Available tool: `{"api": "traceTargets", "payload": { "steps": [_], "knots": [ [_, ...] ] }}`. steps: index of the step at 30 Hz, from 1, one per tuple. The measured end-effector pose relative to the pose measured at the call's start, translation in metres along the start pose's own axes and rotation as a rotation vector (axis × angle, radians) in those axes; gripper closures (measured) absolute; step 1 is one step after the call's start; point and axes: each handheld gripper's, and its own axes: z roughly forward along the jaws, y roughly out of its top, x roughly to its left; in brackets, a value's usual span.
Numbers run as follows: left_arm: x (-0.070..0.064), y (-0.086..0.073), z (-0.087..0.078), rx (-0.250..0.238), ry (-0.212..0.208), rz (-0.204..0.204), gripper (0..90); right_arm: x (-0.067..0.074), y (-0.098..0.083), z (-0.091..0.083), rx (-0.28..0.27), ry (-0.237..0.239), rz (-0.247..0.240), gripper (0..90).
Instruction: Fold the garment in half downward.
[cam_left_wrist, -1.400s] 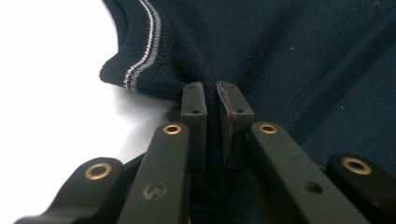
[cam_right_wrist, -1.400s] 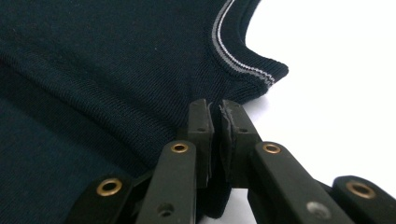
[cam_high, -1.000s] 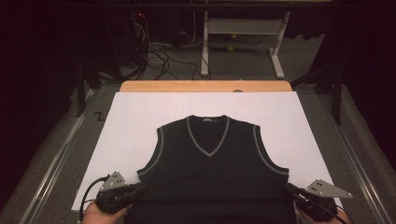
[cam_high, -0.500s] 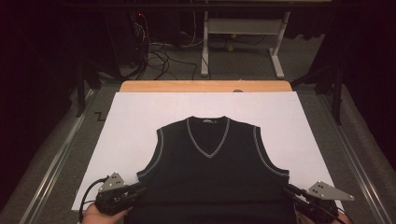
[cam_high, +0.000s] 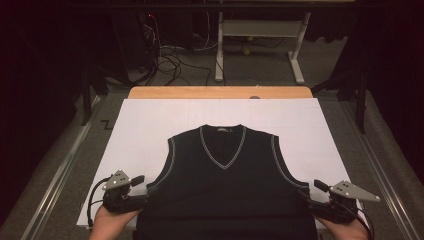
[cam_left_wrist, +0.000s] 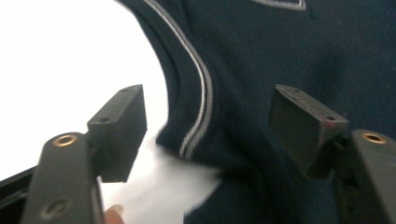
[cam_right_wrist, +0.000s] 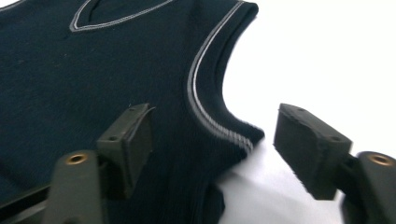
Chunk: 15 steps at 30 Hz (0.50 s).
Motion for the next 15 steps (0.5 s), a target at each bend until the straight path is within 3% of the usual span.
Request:
{"api": "traceTargets", "payload": {
  "steps": [1,5,7,8,15],
  "knots": [
    [0.001,0.003,0.001,-0.009,0.005,0.001,19.9,0.000,0.005,0.007,0.000,-0.006,-0.014,19.4],
    [0.011,0.018,0.008,-0.042,0.014,-0.014,12.6,-0.004,0.018,0.018,-0.023,-0.012,-0.012,13.6],
    [0.019,0.026,0.013,-0.056,0.004,-0.038,10.8,-0.005,0.027,0.025,-0.023,-0.018,-0.019,8.3],
    [0.025,0.034,0.019,-0.055,0.009,-0.058,2.7,-0.006,0.038,0.035,-0.020,-0.031,-0.043,2.4],
    [0.031,0.058,0.031,-0.073,0.051,-0.036,0.0,-0.015,0.062,0.063,-0.006,-0.014,-0.047,0.1]
  ]
}}
